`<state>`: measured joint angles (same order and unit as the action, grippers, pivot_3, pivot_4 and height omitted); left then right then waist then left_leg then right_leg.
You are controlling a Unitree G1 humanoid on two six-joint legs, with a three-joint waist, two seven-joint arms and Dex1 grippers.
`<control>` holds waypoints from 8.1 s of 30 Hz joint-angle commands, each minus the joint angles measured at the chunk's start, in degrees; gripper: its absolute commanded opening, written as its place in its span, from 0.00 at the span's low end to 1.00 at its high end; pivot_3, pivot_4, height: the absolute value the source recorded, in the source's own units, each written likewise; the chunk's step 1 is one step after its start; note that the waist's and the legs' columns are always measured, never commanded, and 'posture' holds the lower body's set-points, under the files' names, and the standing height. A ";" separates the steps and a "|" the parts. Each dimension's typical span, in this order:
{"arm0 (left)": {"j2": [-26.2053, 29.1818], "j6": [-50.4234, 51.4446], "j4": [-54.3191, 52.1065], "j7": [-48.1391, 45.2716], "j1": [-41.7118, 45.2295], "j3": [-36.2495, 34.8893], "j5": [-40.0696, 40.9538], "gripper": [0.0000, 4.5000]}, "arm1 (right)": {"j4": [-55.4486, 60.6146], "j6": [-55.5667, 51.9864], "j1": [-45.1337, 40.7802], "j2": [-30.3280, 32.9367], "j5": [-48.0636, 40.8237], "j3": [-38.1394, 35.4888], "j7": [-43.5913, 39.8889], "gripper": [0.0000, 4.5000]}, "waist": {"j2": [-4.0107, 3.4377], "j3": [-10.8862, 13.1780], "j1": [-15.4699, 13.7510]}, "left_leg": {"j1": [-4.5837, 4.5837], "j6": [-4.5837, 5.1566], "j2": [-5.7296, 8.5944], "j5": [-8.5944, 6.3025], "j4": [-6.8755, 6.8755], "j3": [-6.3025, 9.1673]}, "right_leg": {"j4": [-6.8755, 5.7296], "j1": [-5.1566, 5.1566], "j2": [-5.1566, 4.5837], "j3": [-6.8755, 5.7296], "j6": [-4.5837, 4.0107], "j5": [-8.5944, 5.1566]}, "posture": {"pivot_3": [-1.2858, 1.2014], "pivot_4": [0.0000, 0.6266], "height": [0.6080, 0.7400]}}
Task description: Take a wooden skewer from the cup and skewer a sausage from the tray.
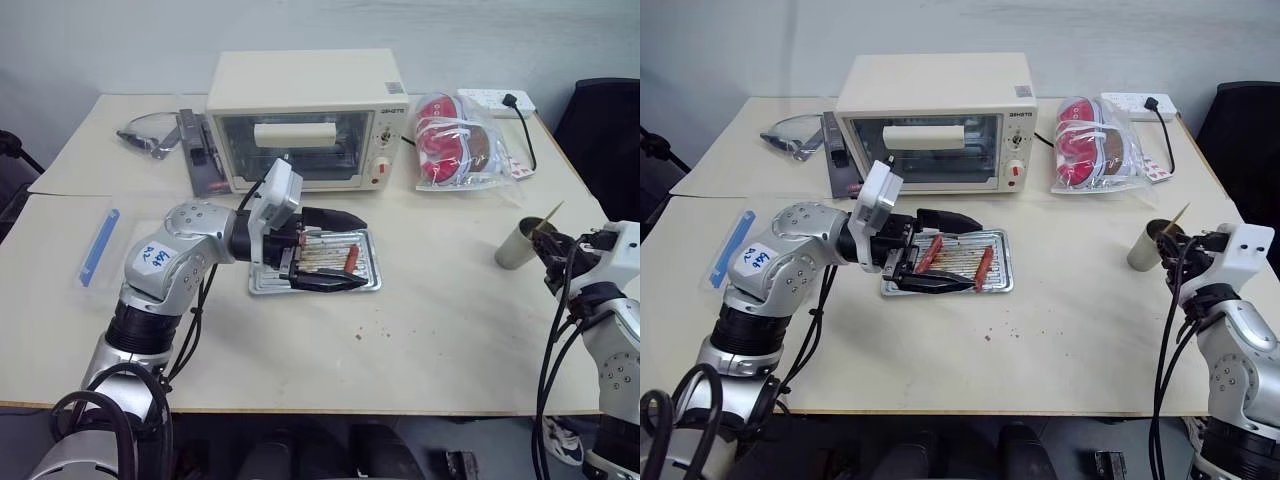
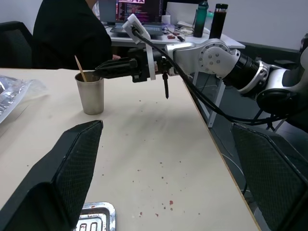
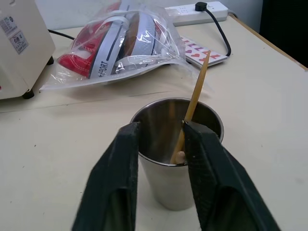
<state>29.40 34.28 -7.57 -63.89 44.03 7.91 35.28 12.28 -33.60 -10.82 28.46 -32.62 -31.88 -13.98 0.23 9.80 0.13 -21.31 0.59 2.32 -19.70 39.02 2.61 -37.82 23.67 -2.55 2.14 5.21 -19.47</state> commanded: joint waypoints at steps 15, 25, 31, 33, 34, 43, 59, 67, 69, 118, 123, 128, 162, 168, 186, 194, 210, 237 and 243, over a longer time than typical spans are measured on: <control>1.37 -2.95 -0.51 -1.50 -1.75 -1.55 -1.63 1.00 | 10.79 -12.79 -2.13 13.70 -8.47 -9.11 -0.46 0.01 | -0.01 0.01 -0.10 | -0.02 0.01 0.00 0.00 0.01 0.01 | 0.01 0.00 -0.01 0.00 0.00 0.00 | 0.52 0.24 1.00; 1.49 -10.44 -2.88 7.96 -9.63 -7.13 -7.14 1.00 | 8.76 -30.39 -9.96 26.26 -66.75 -10.77 12.30 0.01 | -0.01 0.02 0.04 | -0.01 0.04 -0.09 0.00 -0.02 0.01 | 0.11 -0.03 0.00 -0.01 0.00 0.00 | 0.52 0.24 1.00; 2.10 -6.70 -10.21 13.37 -14.44 -11.81 -3.97 1.00 | 9.92 -19.62 -14.59 15.06 -80.38 5.59 25.27 0.01 | 0.36 0.11 -0.09 | -0.10 0.14 -0.08 -0.03 0.12 0.05 | 0.25 -0.07 -0.06 -0.08 0.04 0.02 | 0.52 0.24 1.00; 2.45 -4.83 -13.82 15.52 -16.75 -13.83 -2.36 1.00 | 9.80 -19.10 -16.52 10.36 -80.38 9.80 26.89 0.01 | 0.33 0.14 -0.01 | -0.10 0.14 -0.09 -0.03 0.12 0.06 | 0.29 -0.06 -0.05 -0.08 0.04 0.02 | 0.52 0.24 1.00; 2.59 -3.78 -15.13 16.46 -17.56 -14.75 -1.40 1.00 | 9.58 -19.71 -17.01 9.68 -80.38 11.32 26.75 0.01 | 0.31 0.15 0.04 | -0.12 0.14 -0.08 -0.03 0.10 0.05 | 0.28 -0.03 -0.06 -0.07 0.05 0.02 | 0.52 0.24 1.00; 3.90 2.85 -21.69 20.35 -21.86 -17.69 5.43 1.00 | -0.17 -23.80 -25.20 4.49 -80.38 18.12 25.57 0.01 | 0.31 0.15 -0.02 | -0.26 0.14 -0.06 -0.04 0.12 0.12 | 0.32 0.02 -0.10 -0.17 0.07 0.04 | 0.52 0.24 1.00; 2.84 -1.23 -20.02 21.47 -21.72 -16.08 3.56 0.52 | -2.32 -26.74 -27.16 -1.42 -80.38 17.30 28.74 0.00 | 0.27 0.16 0.05 | -0.27 0.14 -0.07 -0.04 0.07 0.11 | 0.30 0.04 -0.09 -0.17 0.07 0.04 | 0.52 0.24 1.00; 1.47 -4.77 -16.88 21.29 -19.48 -13.61 1.17 0.47 | -2.13 -28.10 -27.63 -4.23 -80.38 15.79 28.66 0.00 | 0.27 0.16 0.08 | -0.27 0.14 -0.07 -0.04 0.04 0.11 | 0.30 0.05 -0.09 -0.17 0.07 0.04 | 0.52 0.24 1.00; 1.12 -5.87 -16.00 21.08 -19.10 -12.98 0.57 0.47 | -1.87 -28.66 -27.69 -5.01 -80.38 15.30 27.90 0.00 | 0.27 0.17 0.11 | -0.27 0.14 -0.07 -0.04 0.03 0.11 | 0.30 0.06 -0.09 -0.17 0.07 0.04 | 0.52 0.24 1.00; -2.78 -7.30 -12.49 22.15 -15.51 -11.42 0.01 0.16 | -2.33 -30.78 -25.93 -6.97 -80.38 12.40 26.71 0.00 | 0.26 0.17 0.13 | -0.27 0.15 -0.07 -0.05 -0.04 0.11 | 0.36 0.06 -0.09 -0.16 0.07 0.04 | 0.52 0.24 1.00; -3.06 -7.75 -13.34 22.58 -15.49 -11.31 0.62 0.36 | -2.46 -30.72 -25.97 -7.19 -80.38 12.25 26.67 0.00 | 0.26 0.17 0.14 | -0.28 0.16 -0.07 -0.05 -0.05 0.11 | 0.37 0.07 -0.09 -0.16 0.07 0.04 | 0.52 0.24 1.00; -3.48 -7.35 -14.07 22.40 -15.69 -11.16 1.66 0.36 | -2.62 -30.67 -26.09 -7.62 -80.38 12.10 26.75 0.00 | 0.26 0.17 0.13 | -0.28 0.15 -0.07 -0.05 -0.05 0.11 | 0.37 0.07 -0.09 -0.16 0.07 0.04 | 0.52 0.24 1.00; 11.31 -1.69 -15.54 17.73 -22.11 -20.31 3.79 0.00 | 3.17 -32.15 -26.30 11.38 -59.35 26.22 25.24 0.40 | 0.19 0.22 0.84 | -0.29 0.16 -0.10 -0.05 -0.26 0.11 | 0.80 0.08 -0.10 -0.15 0.06 0.04 | 0.52 0.24 1.00; 20.55 2.20 -17.77 13.75 -30.76 -29.98 6.66 0.00 | 8.13 -30.58 -26.48 10.20 -40.40 36.91 19.67 0.40 | 0.17 0.23 1.38 | -0.29 0.15 -0.10 -0.05 -0.53 0.11 | 0.96 0.12 -0.11 -0.14 0.06 0.04 | 0.52 0.24 1.00; 26.60 7.10 -22.53 12.97 -37.19 -35.86 10.21 0.00 | 2.73 -33.46 -26.14 -7.75 -16.81 38.77 22.46 0.62 | 0.13 0.26 1.61 | -0.29 0.04 -0.06 0.02 -0.92 0.09 | 0.90 0.28 -0.12 -0.14 0.05 0.03 | 0.52 0.24 1.00; 26.31 6.17 -21.98 13.03 -35.64 -33.94 9.47 0.00 | 2.19 -36.37 -26.64 -12.64 -13.00 36.17 21.87 0.62 | 0.13 0.25 1.57 | -0.29 -0.02 -0.03 0.07 -0.91 0.08 | 0.78 0.33 -0.11 -0.13 0.04 0.03 | 0.52 0.24 1.00; 26.33 5.35 -20.58 12.84 -33.53 -32.26 8.79 0.00 | -2.38 -35.57 -27.57 -18.47 -3.53 38.63 15.14 0.62 | 0.13 0.25 1.80 | -0.30 -0.14 -0.02 0.15 -0.90 -0.09 | 0.26 0.67 -0.12 -0.11 0.03 0.03 | 0.52 0.24 1.00; 25.02 2.13 -19.11 12.34 -33.94 -31.01 7.12 0.00 | -1.60 -25.94 -25.14 -9.35 13.44 49.56 -2.30 0.51 | 0.17 0.23 1.69 | -0.29 -0.24 -0.02 0.28 -0.87 -0.09 | 0.09 0.74 -0.12 -0.11 -0.03 0.03 | 0.52 0.24 1.00; 25.02 1.66 -18.98 12.20 -34.02 -30.86 6.92 0.00 | -1.61 -26.08 -24.77 -10.13 14.86 49.30 -3.10 0.28 | 0.17 0.23 1.72 | -0.29 -0.25 -0.02 0.28 -0.87 -0.09 | 0.08 0.75 -0.12 -0.11 -0.03 0.03 | 0.52 0.24 1.00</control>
<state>54.37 37.15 -26.25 -51.42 9.69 -22.10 42.43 10.62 -59.92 -36.49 18.72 -18.48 17.61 -16.57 0.40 10.03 1.85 -21.61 0.34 2.30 -19.42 38.15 2.53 -37.75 24.42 -2.67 2.03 5.18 -19.44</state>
